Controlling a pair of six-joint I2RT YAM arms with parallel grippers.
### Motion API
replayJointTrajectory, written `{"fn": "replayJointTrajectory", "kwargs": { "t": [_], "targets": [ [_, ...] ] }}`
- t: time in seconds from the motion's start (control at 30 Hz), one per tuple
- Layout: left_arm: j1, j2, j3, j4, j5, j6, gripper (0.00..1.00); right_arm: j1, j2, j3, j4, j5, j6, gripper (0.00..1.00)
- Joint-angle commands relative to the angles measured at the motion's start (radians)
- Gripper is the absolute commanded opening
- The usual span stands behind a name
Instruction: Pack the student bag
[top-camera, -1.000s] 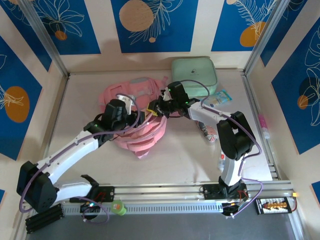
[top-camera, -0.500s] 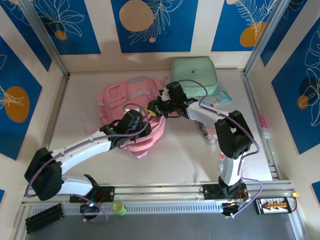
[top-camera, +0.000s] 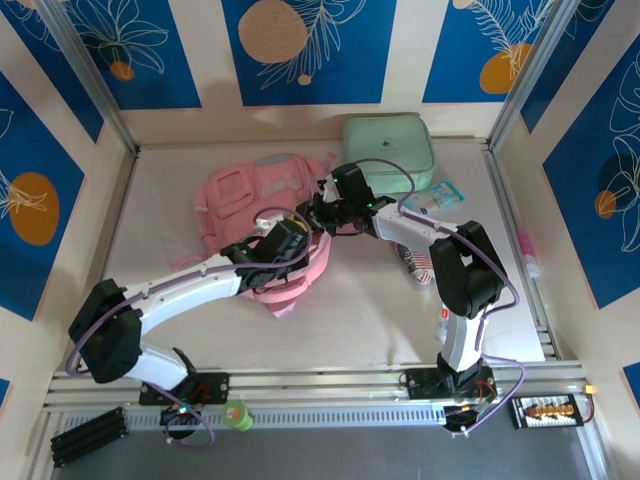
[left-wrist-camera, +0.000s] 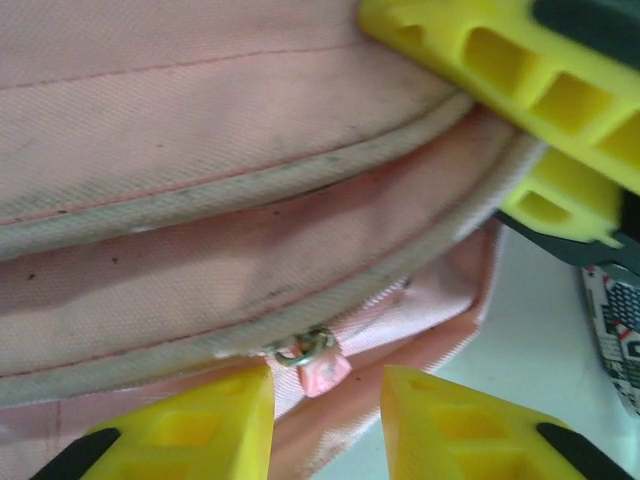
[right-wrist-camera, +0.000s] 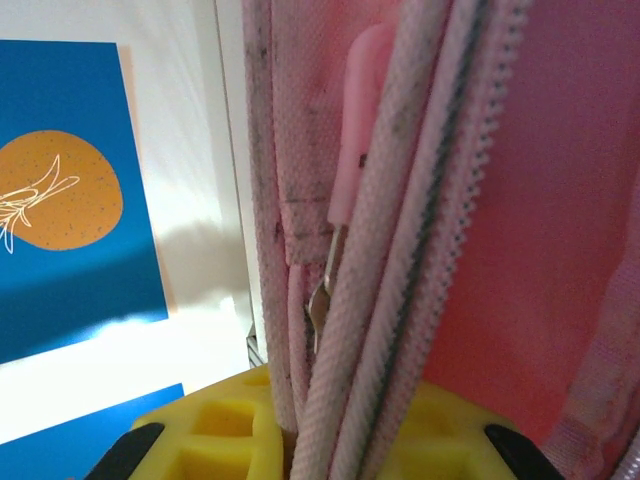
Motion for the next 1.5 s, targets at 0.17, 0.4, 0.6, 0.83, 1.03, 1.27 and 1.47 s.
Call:
{"fn": "replayJointTrajectory", "kwargs": {
  "t": [0.17, 0.4, 0.6, 0.83, 1.03, 1.27, 1.47],
  "targets": [
    [-0.009, 0.042, 0.029, -0.08, -0.13, -0.042, 0.3, 0.024, -0.05, 0.018, 0.051, -0.06, -0.023, 0.14],
    [-0.009, 0.091, 0.083, -0.078, -0.133, 0.027, 0.36, 0.026, -0.048, 0.013, 0.055, -0.067, -0.025, 0.14],
    [-0.009, 0.091, 0.085, -0.099, -0.141, 0.033, 0.23, 0.024, -0.05, 0.009, 0.054, -0.062, -0.026, 0.14],
    [-0.009, 0.053, 0.065, -0.123, -0.152, 0.057, 0.09, 0.009, -0.045, -0.004, 0.057, -0.05, -0.015, 0.13],
    [-0.008, 0.021, 0.037, -0.149, -0.167, 0.049, 0.01, -0.003, -0.048, -0.022, 0.063, -0.033, -0.009, 0.12],
    [-0.007, -0.052, -0.014, -0.218, -0.144, 0.001, 0.0, -0.032, -0.055, -0.03, 0.046, 0.004, -0.019, 0.11],
    [0.015, -0.132, -0.12, -0.28, -0.153, -0.084, 0.0, -0.03, -0.047, -0.029, 0.056, 0.002, -0.017, 0.11]
  ]
}}
